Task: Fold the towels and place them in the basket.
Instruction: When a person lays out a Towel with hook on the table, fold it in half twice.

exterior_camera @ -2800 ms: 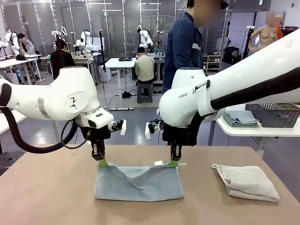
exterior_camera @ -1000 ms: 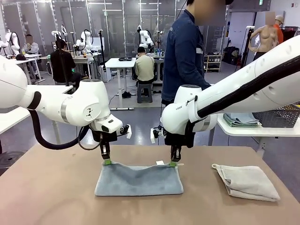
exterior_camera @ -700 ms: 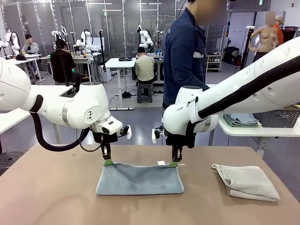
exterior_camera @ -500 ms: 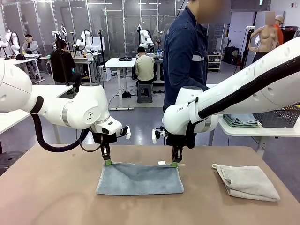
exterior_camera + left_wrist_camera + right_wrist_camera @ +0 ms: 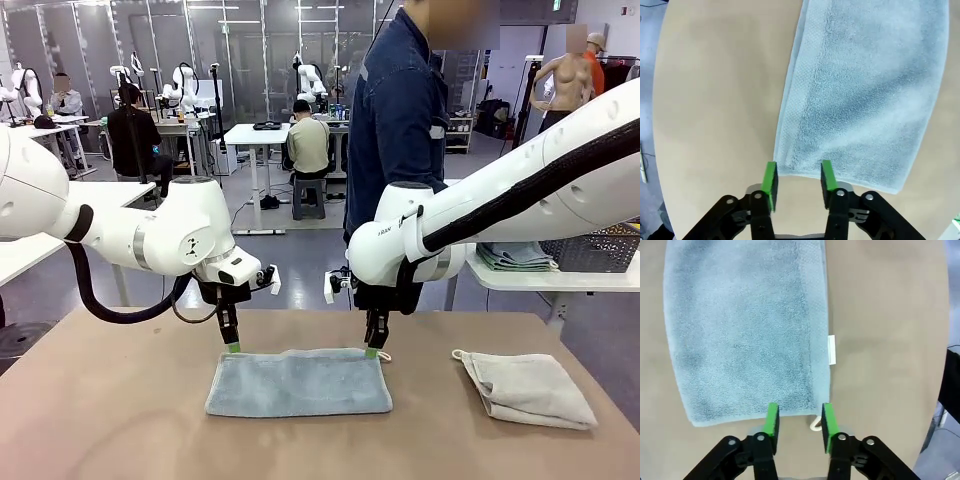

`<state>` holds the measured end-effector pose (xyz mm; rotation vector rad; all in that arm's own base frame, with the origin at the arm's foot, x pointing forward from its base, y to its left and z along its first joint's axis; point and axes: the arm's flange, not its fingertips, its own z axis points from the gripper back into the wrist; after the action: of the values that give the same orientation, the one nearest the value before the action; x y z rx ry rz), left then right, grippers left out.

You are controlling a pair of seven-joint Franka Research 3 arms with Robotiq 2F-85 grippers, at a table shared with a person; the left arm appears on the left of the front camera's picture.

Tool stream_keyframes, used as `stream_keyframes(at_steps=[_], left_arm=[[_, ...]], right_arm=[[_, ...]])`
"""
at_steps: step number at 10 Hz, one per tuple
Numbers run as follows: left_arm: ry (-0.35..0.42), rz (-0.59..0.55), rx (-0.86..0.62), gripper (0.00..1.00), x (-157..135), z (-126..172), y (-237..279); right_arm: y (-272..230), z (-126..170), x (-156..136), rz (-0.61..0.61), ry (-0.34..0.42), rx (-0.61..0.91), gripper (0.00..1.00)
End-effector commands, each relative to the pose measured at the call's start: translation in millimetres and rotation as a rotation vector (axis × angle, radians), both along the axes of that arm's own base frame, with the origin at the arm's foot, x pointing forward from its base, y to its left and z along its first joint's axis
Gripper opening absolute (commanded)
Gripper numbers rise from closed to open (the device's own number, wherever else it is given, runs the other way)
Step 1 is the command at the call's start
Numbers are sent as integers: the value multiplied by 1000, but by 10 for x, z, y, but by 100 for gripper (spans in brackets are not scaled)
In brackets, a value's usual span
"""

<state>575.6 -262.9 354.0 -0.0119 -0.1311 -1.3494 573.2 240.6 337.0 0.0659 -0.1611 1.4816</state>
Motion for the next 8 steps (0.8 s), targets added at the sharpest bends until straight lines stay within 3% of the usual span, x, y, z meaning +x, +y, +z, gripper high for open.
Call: stream_keyframes(at_steps=[1, 2, 3, 4, 5, 6, 8], left_arm=[[-31, 38, 39, 100, -89, 68, 73], [-33, 44, 34, 100, -120, 110, 100], [-32, 50, 28, 100, -145, 143, 112], [-28, 46, 15, 93, -168, 166, 121], [-37, 50, 14, 95, -162, 173, 140], [-22, 26, 10, 95, -58, 153, 75], [-22, 26, 10, 95, -58, 153, 75]], right_arm=[[9, 18, -17, -35, -37, 0, 100], [-9, 38, -35, -46, -38, 6, 73], [-11, 64, -65, -64, -32, 14, 100], [-3, 79, -89, -68, -28, 13, 100], [6, 63, -89, -63, -22, -1, 100], [-1, 35, -76, -61, 0, -28, 83], [15, 66, -8, -39, -22, 12, 83]])
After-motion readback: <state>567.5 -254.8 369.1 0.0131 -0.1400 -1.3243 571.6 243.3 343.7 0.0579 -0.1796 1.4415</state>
